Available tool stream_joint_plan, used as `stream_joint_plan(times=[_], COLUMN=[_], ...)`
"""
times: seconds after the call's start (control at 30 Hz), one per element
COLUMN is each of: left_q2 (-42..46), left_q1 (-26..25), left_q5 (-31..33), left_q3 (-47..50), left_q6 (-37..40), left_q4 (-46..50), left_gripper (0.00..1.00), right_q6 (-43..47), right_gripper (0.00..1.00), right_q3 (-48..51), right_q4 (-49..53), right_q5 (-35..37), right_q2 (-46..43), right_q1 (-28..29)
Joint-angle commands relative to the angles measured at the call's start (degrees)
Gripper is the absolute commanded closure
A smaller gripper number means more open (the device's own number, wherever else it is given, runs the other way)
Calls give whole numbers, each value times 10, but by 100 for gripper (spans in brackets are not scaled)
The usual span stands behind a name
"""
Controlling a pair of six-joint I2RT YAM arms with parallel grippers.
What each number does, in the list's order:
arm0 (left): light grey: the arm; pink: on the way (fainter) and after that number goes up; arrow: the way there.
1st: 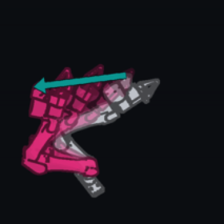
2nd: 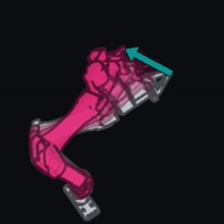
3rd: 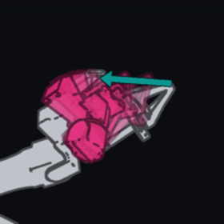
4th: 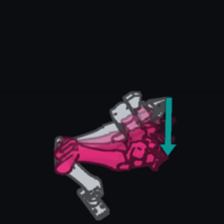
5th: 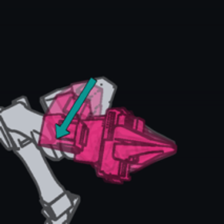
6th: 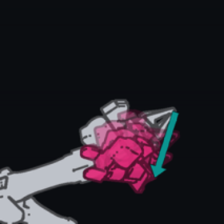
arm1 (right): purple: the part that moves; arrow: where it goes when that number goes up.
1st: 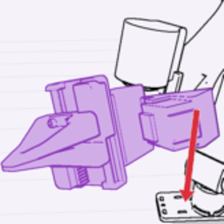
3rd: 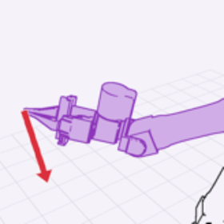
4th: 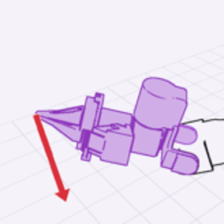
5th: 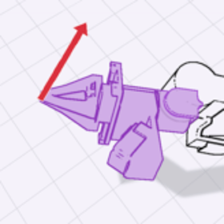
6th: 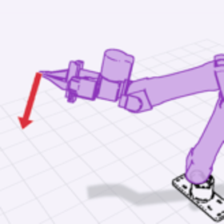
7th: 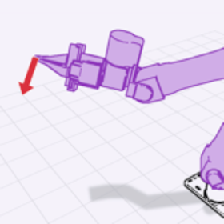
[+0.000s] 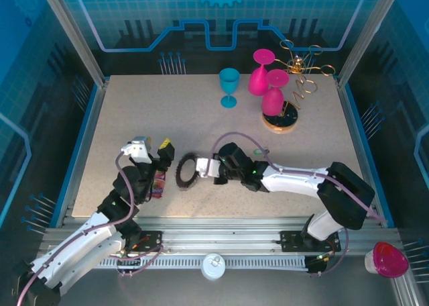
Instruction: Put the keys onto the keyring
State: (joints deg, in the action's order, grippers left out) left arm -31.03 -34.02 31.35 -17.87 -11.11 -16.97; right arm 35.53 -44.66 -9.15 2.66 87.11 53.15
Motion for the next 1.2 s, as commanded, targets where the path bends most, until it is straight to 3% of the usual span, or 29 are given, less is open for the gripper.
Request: stream_joint_plan(times=[0.0, 0.27, 0.5, 0.67, 0.77, 0.93, 1.07, 1.17], left_q2=[-18, -69, -100, -128, -149, -165, -174, -184], left_q1=[6, 13, 23, 39, 46, 49, 55, 57], left_q5=[8, -21, -51, -61, -70, -68, -79, -87], left_q3=[-14, -17, -37, -70, -91, -98, -105, -116], left_q6=[-22, -38, -57, -109, -130, -160, -191, -204], left_q4=[-9, -23, 8, 78, 113, 120, 134, 154], left_gripper=[29, 29, 28, 25, 25, 25, 25, 25], right_q6=[104, 132, 183, 175, 74, -235, -485, -634], right_gripper=[100, 100, 82, 67, 67, 68, 77, 81], right_q3=[43, 74, 70, 59, 31, 44, 72, 42], right_q4=[85, 208, 289, 300, 300, 222, 185, 257], right_q5=[24, 124, 190, 195, 123, -19, 22, 31], right_q2=[-54, -98, -94, -129, -164, -223, -239, -222], right_q1=[-7, -22, -62, -91, -81, -17, 34, 40])
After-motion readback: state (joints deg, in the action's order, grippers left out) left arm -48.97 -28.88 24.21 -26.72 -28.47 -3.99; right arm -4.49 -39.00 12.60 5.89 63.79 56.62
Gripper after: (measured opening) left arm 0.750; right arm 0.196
